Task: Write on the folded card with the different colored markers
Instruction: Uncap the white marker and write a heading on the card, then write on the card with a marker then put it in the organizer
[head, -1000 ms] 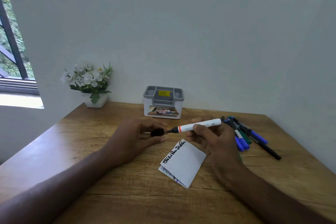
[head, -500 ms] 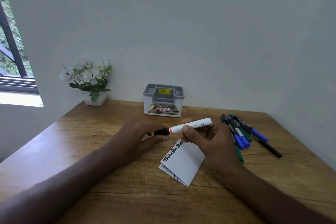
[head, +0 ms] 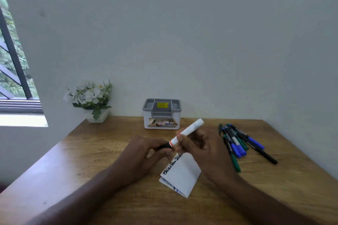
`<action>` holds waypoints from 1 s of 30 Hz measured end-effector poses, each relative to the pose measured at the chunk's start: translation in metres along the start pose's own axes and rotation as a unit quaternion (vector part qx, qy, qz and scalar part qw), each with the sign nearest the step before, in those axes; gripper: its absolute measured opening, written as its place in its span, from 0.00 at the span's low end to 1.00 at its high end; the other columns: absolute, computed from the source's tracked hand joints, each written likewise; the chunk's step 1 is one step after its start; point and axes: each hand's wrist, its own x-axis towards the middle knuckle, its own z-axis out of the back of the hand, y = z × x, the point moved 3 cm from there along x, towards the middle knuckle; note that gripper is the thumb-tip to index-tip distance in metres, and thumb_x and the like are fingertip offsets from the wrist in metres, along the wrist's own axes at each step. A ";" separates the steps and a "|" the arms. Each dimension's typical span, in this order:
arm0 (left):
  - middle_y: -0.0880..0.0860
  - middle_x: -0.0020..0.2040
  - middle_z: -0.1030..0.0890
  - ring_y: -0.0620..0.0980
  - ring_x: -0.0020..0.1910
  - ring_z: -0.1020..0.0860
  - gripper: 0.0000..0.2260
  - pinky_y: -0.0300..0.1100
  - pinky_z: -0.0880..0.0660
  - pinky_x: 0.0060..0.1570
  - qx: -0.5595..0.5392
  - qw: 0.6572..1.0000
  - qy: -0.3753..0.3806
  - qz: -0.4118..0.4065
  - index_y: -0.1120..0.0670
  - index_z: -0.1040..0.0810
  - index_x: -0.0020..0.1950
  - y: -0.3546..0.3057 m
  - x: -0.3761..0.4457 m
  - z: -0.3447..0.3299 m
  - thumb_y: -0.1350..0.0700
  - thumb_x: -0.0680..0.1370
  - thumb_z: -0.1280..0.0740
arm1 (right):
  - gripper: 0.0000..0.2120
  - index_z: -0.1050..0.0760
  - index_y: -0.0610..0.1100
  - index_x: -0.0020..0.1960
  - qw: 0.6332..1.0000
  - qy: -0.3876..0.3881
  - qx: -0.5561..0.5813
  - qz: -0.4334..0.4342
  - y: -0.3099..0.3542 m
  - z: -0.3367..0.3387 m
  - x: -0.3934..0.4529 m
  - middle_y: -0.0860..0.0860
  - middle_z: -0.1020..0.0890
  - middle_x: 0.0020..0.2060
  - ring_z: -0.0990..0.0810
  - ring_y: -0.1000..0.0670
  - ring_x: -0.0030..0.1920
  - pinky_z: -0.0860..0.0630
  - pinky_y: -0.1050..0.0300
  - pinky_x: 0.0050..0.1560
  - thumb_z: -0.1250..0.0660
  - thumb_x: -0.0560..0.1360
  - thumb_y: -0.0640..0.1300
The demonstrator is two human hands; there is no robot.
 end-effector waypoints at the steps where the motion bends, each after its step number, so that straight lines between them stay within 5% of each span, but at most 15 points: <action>1: 0.35 0.50 0.14 0.35 0.48 0.18 0.05 0.29 0.27 0.45 0.012 1.000 -0.009 -0.006 0.39 0.15 0.56 0.001 0.002 -0.002 0.47 0.83 0.30 | 0.03 0.14 0.53 0.50 0.999 -0.005 -0.043 0.017 -0.001 -0.001 -0.002 0.58 0.10 0.42 0.12 0.59 0.44 0.17 0.64 0.45 0.26 0.77 0.49; 5: 0.39 0.60 0.20 0.39 0.57 0.22 0.16 0.33 0.26 0.53 0.062 0.996 -0.064 -0.021 0.43 0.18 0.69 0.004 0.007 -0.005 0.48 0.81 0.27 | 0.09 0.13 0.56 0.56 0.988 -0.001 -0.112 0.104 0.002 -0.005 -0.007 0.62 0.12 0.49 0.14 0.62 0.51 0.17 0.59 0.52 0.24 0.76 0.52; 9: 0.41 0.48 0.21 0.39 0.46 0.20 0.06 0.29 0.24 0.42 0.048 0.983 -0.171 0.049 0.49 0.15 0.54 0.010 0.033 0.010 0.55 0.78 0.23 | 0.28 0.28 0.66 0.68 0.988 -0.023 -0.144 0.057 -0.005 -0.003 -0.006 0.64 0.22 0.55 0.21 0.62 0.54 0.21 0.67 0.51 0.22 0.70 0.61; 14: 0.46 0.47 0.14 0.34 0.38 0.18 0.14 0.24 0.25 0.37 0.006 0.947 -0.270 0.174 0.55 0.20 0.61 0.048 0.127 0.054 0.56 0.78 0.22 | 0.15 0.26 0.65 0.55 0.989 -0.021 -0.143 0.025 -0.017 -0.005 -0.003 0.62 0.22 0.51 0.21 0.60 0.52 0.22 0.66 0.49 0.24 0.72 0.60; 18: 0.52 0.50 0.13 0.47 0.43 0.15 0.14 0.29 0.27 0.42 0.064 0.947 -0.251 0.191 0.59 0.20 0.61 0.081 0.168 0.054 0.55 0.79 0.23 | 0.12 0.23 0.61 0.52 0.992 -0.015 -0.123 0.035 -0.019 -0.005 0.000 0.62 0.20 0.51 0.19 0.57 0.50 0.22 0.64 0.47 0.26 0.72 0.60; 23: 0.49 0.45 0.17 0.46 0.42 0.19 0.13 0.30 0.26 0.43 0.101 0.954 -0.197 0.204 0.59 0.18 0.56 0.105 0.175 0.035 0.53 0.77 0.22 | 0.15 0.21 0.58 0.54 0.988 0.002 -0.147 0.046 -0.014 -0.006 0.000 0.62 0.22 0.51 0.20 0.59 0.51 0.25 0.69 0.46 0.29 0.71 0.62; 26: 0.51 0.43 0.14 0.50 0.43 0.16 0.13 0.46 0.20 0.49 0.149 0.956 -0.130 0.218 0.58 0.16 0.49 0.115 0.173 0.025 0.50 0.74 0.20 | 0.11 0.20 0.56 0.54 0.986 0.010 -0.160 0.045 -0.010 -0.002 0.000 0.63 0.22 0.50 0.21 0.60 0.51 0.26 0.71 0.47 0.27 0.73 0.57; 30: 0.53 0.42 0.13 0.50 0.44 0.14 0.14 0.45 0.19 0.51 0.144 0.958 -0.116 0.218 0.58 0.13 0.46 0.114 0.165 0.020 0.47 0.76 0.21 | 0.06 0.19 0.55 0.54 0.972 0.010 -0.229 0.042 -0.010 0.007 0.011 0.61 0.23 0.51 0.23 0.62 0.49 0.30 0.76 0.46 0.31 0.78 0.47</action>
